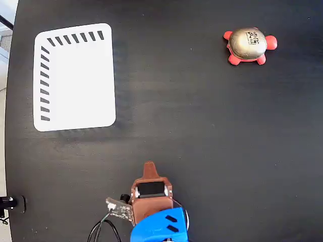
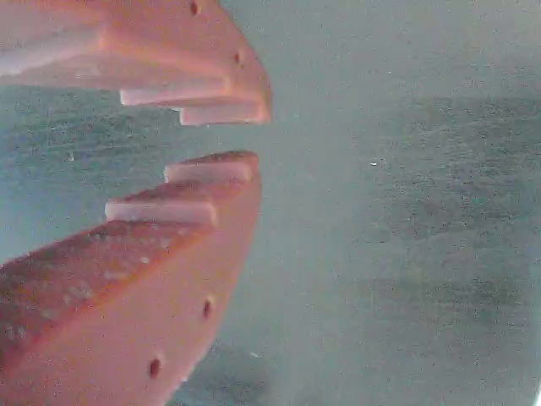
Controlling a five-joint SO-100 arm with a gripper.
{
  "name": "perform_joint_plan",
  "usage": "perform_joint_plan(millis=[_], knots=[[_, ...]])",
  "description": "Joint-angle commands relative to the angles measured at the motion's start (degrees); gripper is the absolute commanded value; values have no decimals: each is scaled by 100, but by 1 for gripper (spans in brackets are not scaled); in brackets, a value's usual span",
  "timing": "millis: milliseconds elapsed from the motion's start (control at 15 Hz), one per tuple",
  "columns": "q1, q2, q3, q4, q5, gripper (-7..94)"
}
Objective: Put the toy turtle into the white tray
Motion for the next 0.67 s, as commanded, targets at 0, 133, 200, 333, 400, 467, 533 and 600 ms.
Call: perform_joint_plan(millis=[0,133,200,333,400,467,533,600], knots=[[-220,9,-132,62,-105,0],[-211,-44,-132,26,-97,0],[-176,-176,-141,-53,-79,0],[-105,-949,-237,-694,9,0],[-18,-1564,-510,-1081,44,0],[62,-2285,-993,-1257,44,0],[176,-3067,-1687,-1248,18,0],[387,-3937,-2461,-1195,-62,0]])
